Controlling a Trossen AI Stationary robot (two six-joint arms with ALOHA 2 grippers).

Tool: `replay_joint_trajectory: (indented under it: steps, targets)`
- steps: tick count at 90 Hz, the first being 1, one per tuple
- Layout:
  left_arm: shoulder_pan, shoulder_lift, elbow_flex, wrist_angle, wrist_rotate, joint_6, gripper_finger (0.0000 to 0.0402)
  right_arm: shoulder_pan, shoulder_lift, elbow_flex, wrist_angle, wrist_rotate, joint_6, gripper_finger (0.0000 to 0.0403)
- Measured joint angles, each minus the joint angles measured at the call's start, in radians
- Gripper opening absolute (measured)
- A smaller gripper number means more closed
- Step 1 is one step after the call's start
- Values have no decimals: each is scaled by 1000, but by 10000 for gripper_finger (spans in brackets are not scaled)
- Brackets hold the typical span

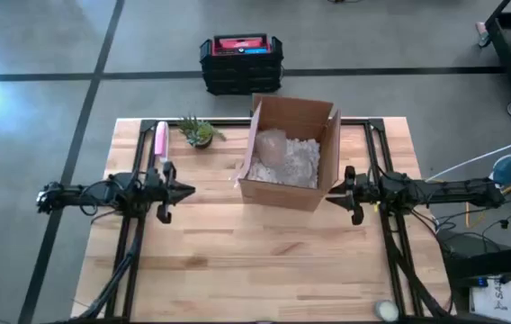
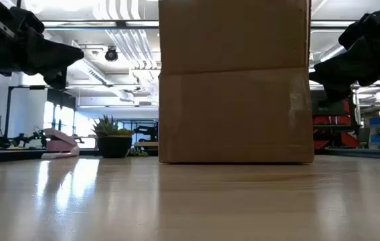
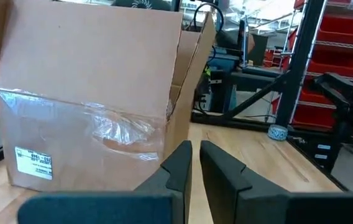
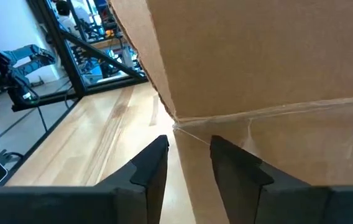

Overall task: Wrap mug
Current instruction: Return to Home Position

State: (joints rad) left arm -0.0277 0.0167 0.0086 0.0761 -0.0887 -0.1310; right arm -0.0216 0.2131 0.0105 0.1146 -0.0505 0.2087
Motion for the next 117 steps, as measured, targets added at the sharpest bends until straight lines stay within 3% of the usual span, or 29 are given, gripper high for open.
replay_joint_trajectory:
  steps: [54,83,90,103,117]
  targets:
    - [0,5,0,1,-10,9,20,0,0,0,0,0,0,131]
    - [0,7,0,12,-8,-7,20,0,0,0,0,0,0,114]
    - [0,6,0,21,36,-27,20,0,0,0,0,0,0,108]
    - [-2,5,0,20,230,-53,20,0,0,0,0,0,0,98]
    - [-2,5,0,20,229,-53,20,0,0,0,0,0,0,88]
